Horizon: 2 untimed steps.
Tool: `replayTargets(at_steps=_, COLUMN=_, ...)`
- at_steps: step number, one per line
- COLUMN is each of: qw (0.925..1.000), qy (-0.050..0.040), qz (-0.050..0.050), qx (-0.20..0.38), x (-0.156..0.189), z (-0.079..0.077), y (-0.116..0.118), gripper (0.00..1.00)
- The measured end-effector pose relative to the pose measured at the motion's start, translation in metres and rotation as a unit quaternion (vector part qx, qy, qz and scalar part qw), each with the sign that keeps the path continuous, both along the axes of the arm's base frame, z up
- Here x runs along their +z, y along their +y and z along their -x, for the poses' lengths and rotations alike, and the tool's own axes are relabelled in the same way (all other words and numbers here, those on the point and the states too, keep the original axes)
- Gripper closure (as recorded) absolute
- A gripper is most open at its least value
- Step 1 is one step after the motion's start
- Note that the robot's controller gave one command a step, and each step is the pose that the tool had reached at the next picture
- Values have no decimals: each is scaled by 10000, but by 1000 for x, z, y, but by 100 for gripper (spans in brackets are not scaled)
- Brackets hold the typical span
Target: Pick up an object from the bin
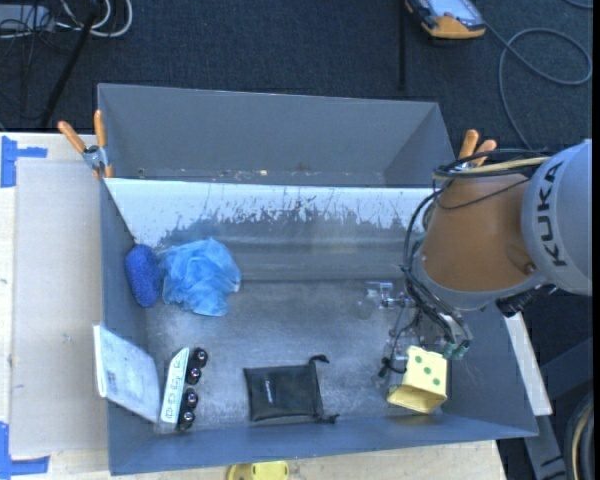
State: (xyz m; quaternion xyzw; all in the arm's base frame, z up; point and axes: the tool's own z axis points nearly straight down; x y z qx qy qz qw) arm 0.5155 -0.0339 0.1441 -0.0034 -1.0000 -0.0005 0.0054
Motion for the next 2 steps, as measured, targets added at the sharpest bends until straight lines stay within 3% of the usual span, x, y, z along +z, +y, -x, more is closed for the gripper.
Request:
replayTargets(at_steps=1, qw=10000, qy=-37, qz=3, qx=5, x=4, z=-2, y=0, gripper=0)
replayTargets(at_steps=2, qw=9994, qy=-73, qz=9, qx=329, x=-26, z=5, y=14, gripper=0)
